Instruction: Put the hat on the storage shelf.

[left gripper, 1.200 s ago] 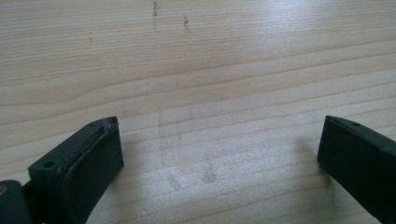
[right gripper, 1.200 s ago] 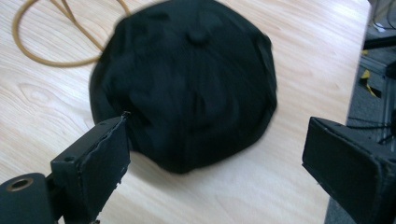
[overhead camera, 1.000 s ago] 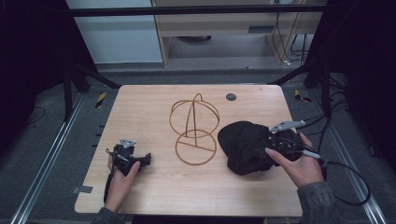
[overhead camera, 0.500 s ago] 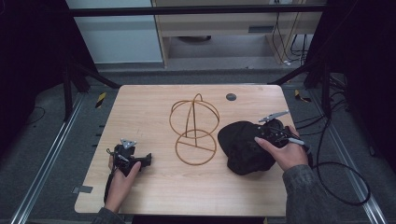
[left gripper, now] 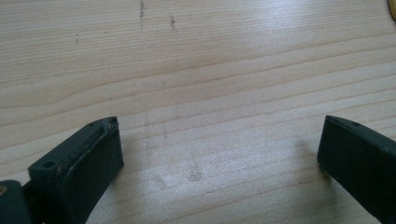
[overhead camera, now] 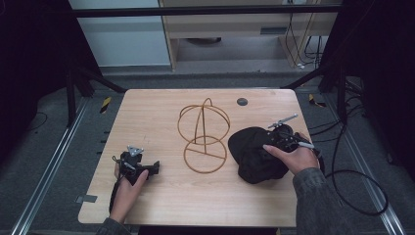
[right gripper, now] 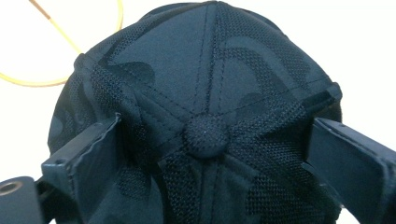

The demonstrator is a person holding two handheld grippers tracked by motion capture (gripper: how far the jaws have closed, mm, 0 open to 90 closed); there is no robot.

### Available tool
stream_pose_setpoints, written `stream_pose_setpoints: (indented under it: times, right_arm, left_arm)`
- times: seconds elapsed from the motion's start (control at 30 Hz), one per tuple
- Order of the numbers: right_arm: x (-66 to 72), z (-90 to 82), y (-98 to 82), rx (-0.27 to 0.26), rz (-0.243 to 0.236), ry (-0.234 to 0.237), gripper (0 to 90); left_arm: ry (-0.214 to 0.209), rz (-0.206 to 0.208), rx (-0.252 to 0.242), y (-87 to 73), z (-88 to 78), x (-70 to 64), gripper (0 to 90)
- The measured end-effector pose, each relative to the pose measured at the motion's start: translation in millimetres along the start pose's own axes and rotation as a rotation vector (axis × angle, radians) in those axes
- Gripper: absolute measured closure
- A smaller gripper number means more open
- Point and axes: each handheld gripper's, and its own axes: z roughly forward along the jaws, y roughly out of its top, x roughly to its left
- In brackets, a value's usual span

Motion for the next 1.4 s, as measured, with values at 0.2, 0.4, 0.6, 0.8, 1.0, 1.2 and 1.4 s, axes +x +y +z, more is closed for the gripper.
stream_pose_setpoints:
  times: [0.2,0.4,0.6,0.8,1.0,1.2,1.4]
  right_arm:
    - [-4.4,0.2,-0.4,0.021,-0.009,0.035,18.6]
    - [-6.6,2.5,-3.6,0.043,-0.022,0.071,37.6]
    - [-7.9,4.0,-3.4,0.049,-0.019,0.103,58.4]
    - [-10.1,2.5,-3.3,0.025,-0.003,0.109,80.2]
    - [-11.2,-2.7,-1.1,0.001,0.009,0.125,85.1]
    - [-13.7,-13.8,1.5,-0.028,0.018,0.153,85.7]
    - [-21.1,-44.0,4.8,-0.105,0.037,0.158,85.7]
  left_arm:
    - [-0.002,0.003,0.000,0.0,0.0,-0.2,0.0]
    - [-0.005,0.006,0.000,0.1,0.1,-0.8,0.0]
    - [-0.008,0.008,0.001,0.1,0.0,-1.2,0.0]
    - [-0.010,0.010,0.000,0.1,0.0,-1.4,0.0]
    - [-0.010,0.010,0.000,0.1,0.1,-1.5,0.0]
    - [-0.010,0.010,0.000,0.1,0.1,-1.5,0.0]
    - [-0.011,0.010,0.000,0.0,0.0,-1.6,0.0]
